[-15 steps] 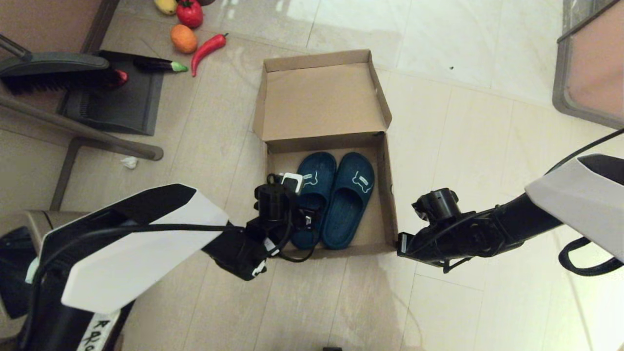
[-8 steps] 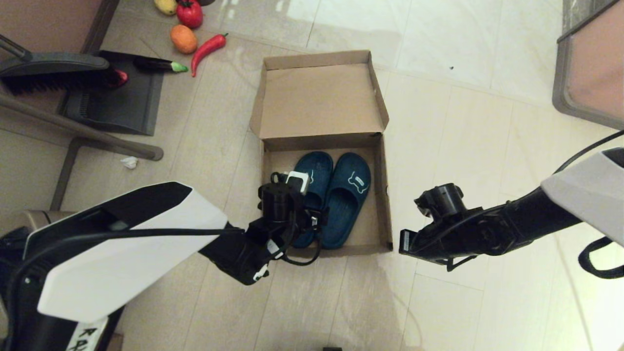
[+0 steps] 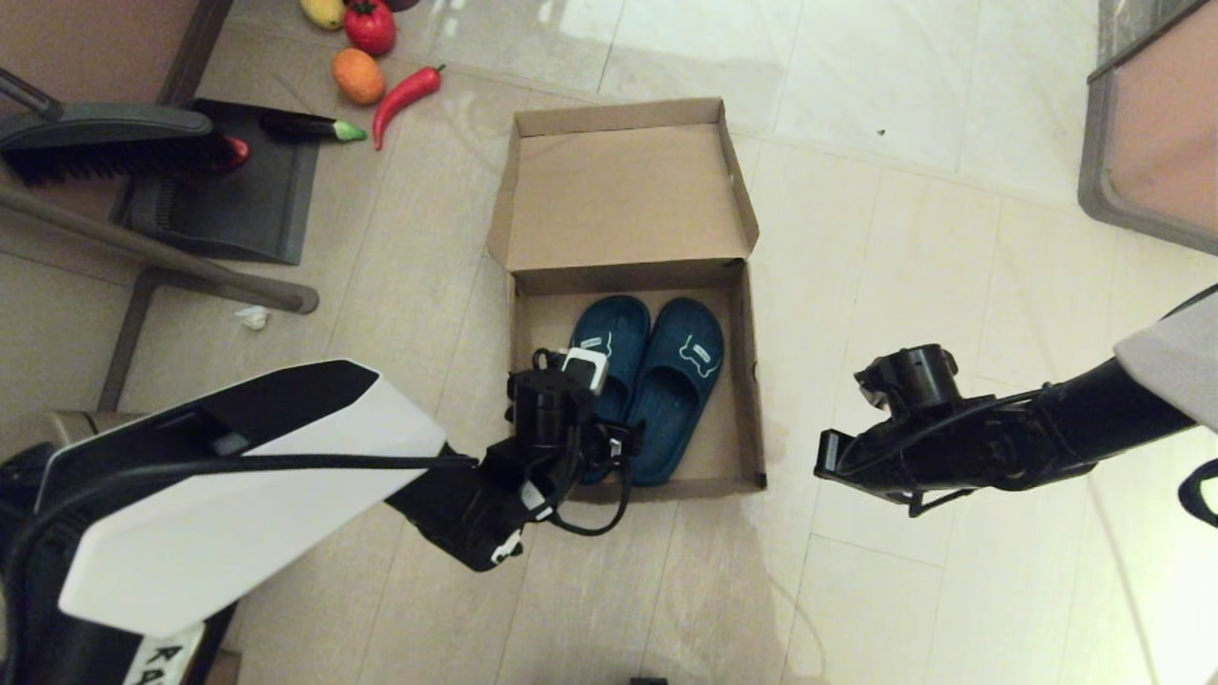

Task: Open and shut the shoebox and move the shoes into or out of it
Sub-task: Put the shoes out of the shoe box

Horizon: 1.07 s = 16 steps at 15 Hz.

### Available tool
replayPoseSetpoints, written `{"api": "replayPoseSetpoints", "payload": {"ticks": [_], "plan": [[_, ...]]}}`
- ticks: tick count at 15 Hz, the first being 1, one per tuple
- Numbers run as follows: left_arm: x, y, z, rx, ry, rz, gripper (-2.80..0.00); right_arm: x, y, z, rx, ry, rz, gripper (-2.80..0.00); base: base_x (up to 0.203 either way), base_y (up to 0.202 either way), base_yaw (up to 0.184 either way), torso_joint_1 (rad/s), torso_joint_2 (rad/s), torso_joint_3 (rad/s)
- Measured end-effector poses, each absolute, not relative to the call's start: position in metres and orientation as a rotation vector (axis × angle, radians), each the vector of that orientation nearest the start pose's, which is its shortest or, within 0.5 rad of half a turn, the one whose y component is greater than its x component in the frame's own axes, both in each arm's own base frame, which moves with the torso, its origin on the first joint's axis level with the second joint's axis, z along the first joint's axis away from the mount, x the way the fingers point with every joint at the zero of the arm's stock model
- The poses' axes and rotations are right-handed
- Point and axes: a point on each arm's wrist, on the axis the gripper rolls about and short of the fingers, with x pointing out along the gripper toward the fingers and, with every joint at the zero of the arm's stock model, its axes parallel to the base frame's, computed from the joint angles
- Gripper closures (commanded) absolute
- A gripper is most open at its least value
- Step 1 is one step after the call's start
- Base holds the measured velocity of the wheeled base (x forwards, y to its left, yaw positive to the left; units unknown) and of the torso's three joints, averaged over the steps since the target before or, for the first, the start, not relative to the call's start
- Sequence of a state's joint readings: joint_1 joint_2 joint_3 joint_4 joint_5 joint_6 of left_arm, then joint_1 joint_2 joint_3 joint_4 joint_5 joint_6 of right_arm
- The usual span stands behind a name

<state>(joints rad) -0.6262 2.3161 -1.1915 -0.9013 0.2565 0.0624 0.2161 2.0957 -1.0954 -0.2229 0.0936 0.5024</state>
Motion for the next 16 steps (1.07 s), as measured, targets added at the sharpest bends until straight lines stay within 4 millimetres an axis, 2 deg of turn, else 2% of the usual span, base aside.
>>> {"api": "replayPoseSetpoints", "payload": {"ticks": [3,5,7,12,14,16], "plan": [[0.361,-0.255,0.074,0.158,0.196,-0.376,-2.80,0.401,0.113,0.071,0.459,0.773,0.142,0.00,0.000,0.000,0.000,0.000,0.00,0.000],[0.361,-0.255,0.074,0.158,0.196,-0.377,-2.80,0.413,0.137,0.065,0.461,0.773,0.172,0.00,0.000,0.000,0.000,0.000,0.00,0.000],[0.364,-0.252,0.074,0.150,0.186,-0.372,-2.80,0.414,0.151,0.059,0.446,0.807,0.182,0.00,0.000,0.000,0.000,0.000,0.00,0.000],[0.383,-0.233,0.059,0.132,0.165,-0.334,-2.80,0.414,0.152,0.053,0.437,0.842,0.169,0.00,0.000,0.000,0.000,0.000,0.00,0.000],[0.384,-0.231,0.054,0.133,0.170,-0.336,-2.80,0.413,0.169,0.055,0.421,0.852,0.202,0.00,0.000,0.000,0.000,0.000,0.00,0.000],[0.385,-0.231,0.053,0.130,0.168,-0.343,-2.80,0.413,0.176,0.056,0.410,0.872,0.207,0.00,0.000,0.000,0.000,0.000,0.00,0.000]]}}
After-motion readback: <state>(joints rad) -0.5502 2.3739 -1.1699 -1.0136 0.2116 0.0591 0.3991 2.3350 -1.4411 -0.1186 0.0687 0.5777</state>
